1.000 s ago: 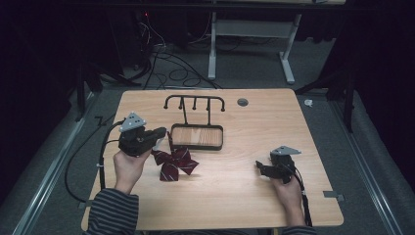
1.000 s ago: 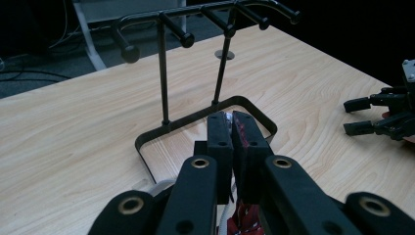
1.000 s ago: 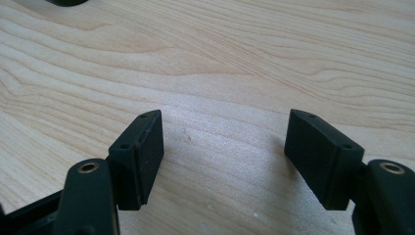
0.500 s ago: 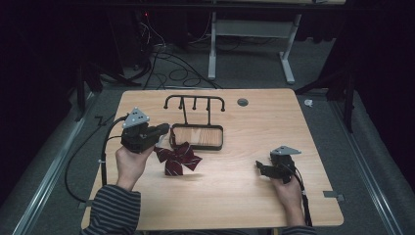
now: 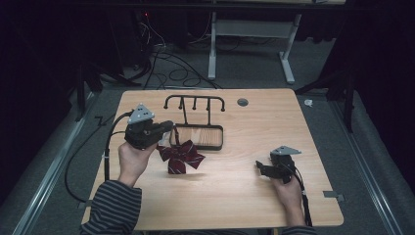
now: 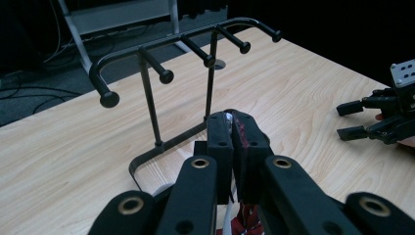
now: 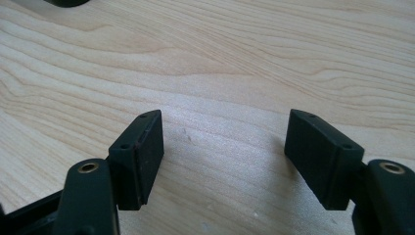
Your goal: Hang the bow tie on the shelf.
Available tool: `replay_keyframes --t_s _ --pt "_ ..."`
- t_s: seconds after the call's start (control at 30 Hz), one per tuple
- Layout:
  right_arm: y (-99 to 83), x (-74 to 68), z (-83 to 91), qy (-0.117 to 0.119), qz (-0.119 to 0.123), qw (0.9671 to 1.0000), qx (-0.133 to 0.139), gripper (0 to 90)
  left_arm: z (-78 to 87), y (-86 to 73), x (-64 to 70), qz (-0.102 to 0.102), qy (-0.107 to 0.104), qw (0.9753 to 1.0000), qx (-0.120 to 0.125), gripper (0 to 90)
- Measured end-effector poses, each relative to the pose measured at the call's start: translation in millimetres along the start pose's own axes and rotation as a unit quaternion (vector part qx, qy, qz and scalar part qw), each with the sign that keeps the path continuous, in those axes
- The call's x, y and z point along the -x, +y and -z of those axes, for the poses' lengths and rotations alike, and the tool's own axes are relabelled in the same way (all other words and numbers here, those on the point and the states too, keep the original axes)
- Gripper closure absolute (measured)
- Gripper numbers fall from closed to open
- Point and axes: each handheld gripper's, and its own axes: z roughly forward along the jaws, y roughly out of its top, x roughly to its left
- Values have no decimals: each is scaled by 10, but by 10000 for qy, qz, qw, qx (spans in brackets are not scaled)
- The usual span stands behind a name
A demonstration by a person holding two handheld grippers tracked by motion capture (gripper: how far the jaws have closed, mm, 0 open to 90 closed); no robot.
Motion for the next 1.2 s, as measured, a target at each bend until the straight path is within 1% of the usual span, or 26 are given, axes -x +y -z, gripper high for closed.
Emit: replay_keyframes --t_s 0.13,0.33,0.47,0.57,0.73,0.93,1.0,1.2 --pt "0 -2 0 -3 -5 10000 -6 322 -3 33 12 -31 -4 10000 28 872" --pt "0 -2 0 -4 -6 10000 -3 322 -28 83 7 -99 20 9999 -22 872" --pt "0 -3 -1 -12 -4 10000 1 322 -35 115 -1 -58 -34 10000 22 872" --pt "0 -1 -1 -7 2 10000 3 322 -55 135 -3 -48 -43 10000 11 872" --pt "0 -2 0 -4 -4 10000 -2 322 -94 183 5 -74 -60 9999 32 872" --pt "0 0 0 -2 6 10000 1 322 -129 254 11 -144 -81 9999 -4 872" --pt "0 0 1 1 -4 10000 -4 321 -135 267 2 -108 -84 9999 26 872" --pt "0 0 1 0 -3 10000 -4 321 -156 313 -17 -84 -111 9999 62 872"
